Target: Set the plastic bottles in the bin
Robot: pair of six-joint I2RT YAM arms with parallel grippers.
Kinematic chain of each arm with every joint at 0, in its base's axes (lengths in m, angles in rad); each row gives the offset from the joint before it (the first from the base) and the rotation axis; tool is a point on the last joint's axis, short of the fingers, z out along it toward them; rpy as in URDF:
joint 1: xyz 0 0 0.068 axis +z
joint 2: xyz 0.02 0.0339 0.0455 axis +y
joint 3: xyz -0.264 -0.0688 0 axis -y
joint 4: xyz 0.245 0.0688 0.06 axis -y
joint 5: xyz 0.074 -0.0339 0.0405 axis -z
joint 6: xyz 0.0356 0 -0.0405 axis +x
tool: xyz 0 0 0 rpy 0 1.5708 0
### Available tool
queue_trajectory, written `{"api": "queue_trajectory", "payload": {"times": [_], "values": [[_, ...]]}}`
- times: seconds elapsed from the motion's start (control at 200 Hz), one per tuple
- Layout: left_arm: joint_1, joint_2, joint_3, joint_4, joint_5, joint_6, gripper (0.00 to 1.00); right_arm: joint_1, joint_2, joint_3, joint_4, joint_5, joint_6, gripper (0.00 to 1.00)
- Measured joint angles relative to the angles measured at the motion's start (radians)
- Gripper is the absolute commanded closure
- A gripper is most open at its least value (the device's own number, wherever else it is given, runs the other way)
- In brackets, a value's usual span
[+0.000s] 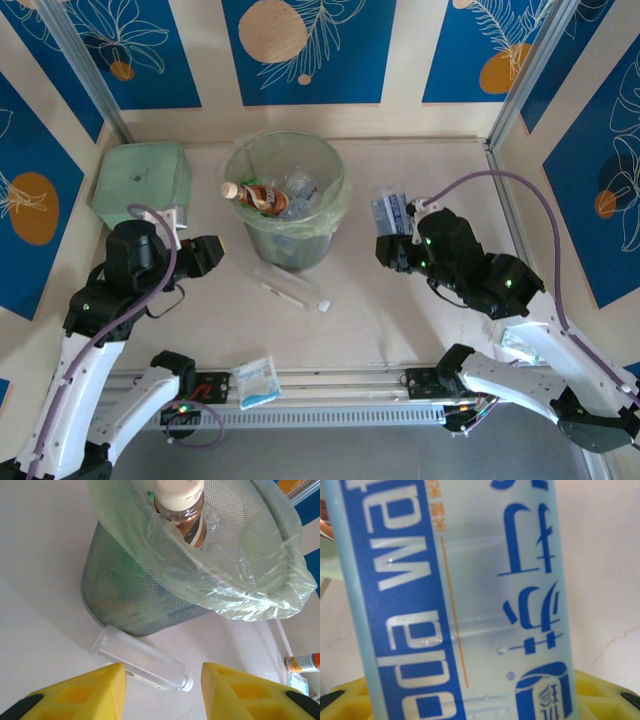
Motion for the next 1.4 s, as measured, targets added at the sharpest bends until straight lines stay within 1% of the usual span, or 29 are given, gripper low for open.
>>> {"api": "queue_trajectory", "payload": {"times": [0.315, 0.425, 0.64, 0.865, 0.94, 1.04, 1.14, 1.25, 1.401], "values": [[0.0, -0.021, -0.042, 0.0, 0.015, 0.0, 0.56, 0.002, 0.201, 0.233, 0.041, -0.048, -0.09, 0.51], [0.0, -0.021, -0.051, 0.0, 0.019, -0.002, 0.56, 0.002, 0.283, 0.341, 0.047, -0.081, -0.123, 0.5], [0.0, -0.021, -0.058, 0.014, 0.036, -0.019, 0.57, -0.031, 0.55, 0.666, 0.038, -0.15, -0.183, 0.51], [0.0, -0.027, -0.063, 0.015, 0.037, -0.019, 0.57, -0.062, 0.794, 0.867, -0.004, -0.184, -0.247, 0.51], [0.0, -0.034, -0.063, 0.014, 0.037, -0.019, 0.57, -0.064, 0.859, 0.909, -0.019, -0.184, -0.266, 0.47], [0.0, -0.037, -0.064, 0.014, 0.037, -0.018, 0.57, -0.064, 0.926, 0.947, -0.043, -0.181, -0.286, 0.37], [0.0, -0.034, -0.066, 0.014, 0.037, -0.018, 0.57, -0.064, 0.983, 0.986, -0.068, -0.161, -0.298, 0.25], [0.0, -0.032, -0.066, 0.015, 0.037, -0.018, 0.56, -0.07, 1.016, 1.011, -0.086, -0.132, -0.304, 0.23], [0.0, -0.032, -0.066, 0.015, 0.037, -0.018, 0.57, -0.071, 1.01, 1.011, -0.09, -0.099, -0.304, 0.23]]}}
